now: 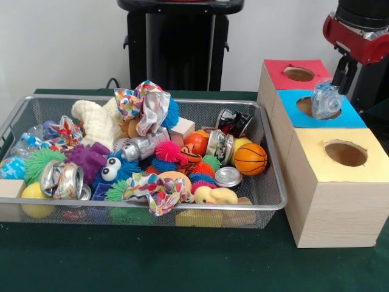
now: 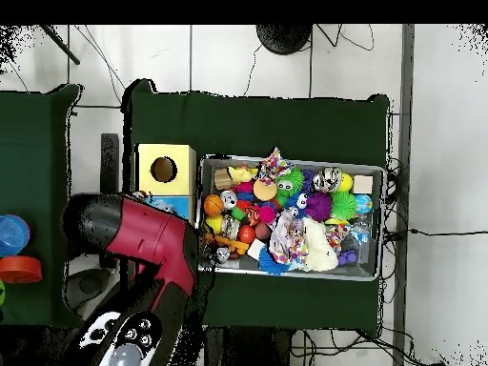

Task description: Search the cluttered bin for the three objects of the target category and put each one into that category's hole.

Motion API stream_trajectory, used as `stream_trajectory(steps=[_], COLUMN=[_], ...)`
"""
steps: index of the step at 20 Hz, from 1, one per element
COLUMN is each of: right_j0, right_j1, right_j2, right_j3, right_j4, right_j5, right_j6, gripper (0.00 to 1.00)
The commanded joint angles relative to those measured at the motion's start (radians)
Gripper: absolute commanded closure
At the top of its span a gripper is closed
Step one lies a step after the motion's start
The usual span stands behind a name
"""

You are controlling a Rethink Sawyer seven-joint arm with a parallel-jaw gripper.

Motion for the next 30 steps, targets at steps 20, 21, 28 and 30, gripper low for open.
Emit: stream_trajectory(steps=[20,21,28,30], right_j0=[0.001,0.002,0.001,0.001], right_j1=[0.01,0.011,0.017,0.016], right_j2=[0.12,0.12,0.139,0.149], right_j3=[0.153,0.155,0.173,0.178], right_j4=[0.036,0.035,0.052,0.064], right_j5=[-0.053,-0.056,-0.094,-0.101], right_j6=[0.222,0.223,0.218,0.222], gripper=[1.0,1.0,1.0,1.0])
